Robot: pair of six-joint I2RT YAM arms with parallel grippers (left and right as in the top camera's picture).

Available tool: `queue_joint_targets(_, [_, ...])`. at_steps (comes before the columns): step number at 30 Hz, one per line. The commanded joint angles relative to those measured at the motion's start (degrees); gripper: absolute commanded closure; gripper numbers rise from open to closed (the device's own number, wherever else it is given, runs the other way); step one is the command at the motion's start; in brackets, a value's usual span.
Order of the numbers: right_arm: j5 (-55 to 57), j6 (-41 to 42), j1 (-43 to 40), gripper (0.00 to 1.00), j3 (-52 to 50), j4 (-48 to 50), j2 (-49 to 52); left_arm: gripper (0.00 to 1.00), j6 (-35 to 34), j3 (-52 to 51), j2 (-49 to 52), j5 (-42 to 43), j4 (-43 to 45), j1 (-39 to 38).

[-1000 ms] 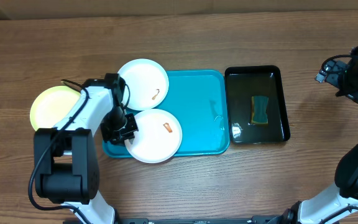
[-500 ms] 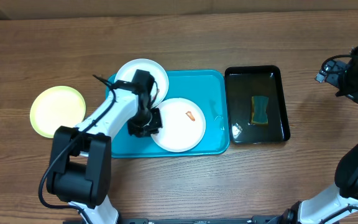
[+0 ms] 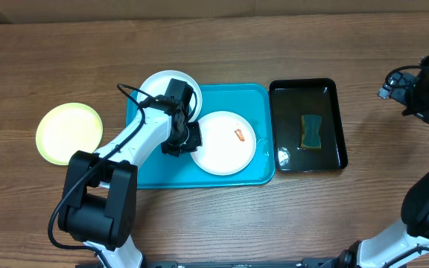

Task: Clean dirty plates on tray and stack at the side
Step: 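Slide the white plate rightward across the tray with the left gripper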

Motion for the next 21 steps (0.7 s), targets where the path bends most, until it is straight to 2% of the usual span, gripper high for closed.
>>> queue_joint_targets(1, [0.57, -0.04, 0.15, 0.0, 0.92, 0.26, -0.59, 0.8, 0.02, -0.24, -1.36, -0.83, -0.42, -0.96])
queue_joint_targets(4, [0.57, -0.04, 0.15, 0.0, 0.92, 0.26, -0.59, 0.81, 0.0, -0.24, -1.36, -1.07, -0.59, -2.03])
queue_joint_targets(10, [0.57, -0.04, 0.15, 0.0, 0.92, 0.26, -0.59, 0.83, -1.01, -0.24, -1.36, -6.62, -0.83, -5.29])
queue_joint_targets(17, [0.57, -0.04, 0.15, 0.0, 0.92, 0.26, -0.59, 0.84, -4.92, -0.24, -1.36, -10.27, 0.37, -6.47])
queue_joint_targets(21, [0.57, -0.04, 0.15, 0.0, 0.92, 0.24, -0.59, 0.96, -4.92, -0.24, -1.36, -11.69, 0.31, -6.47])
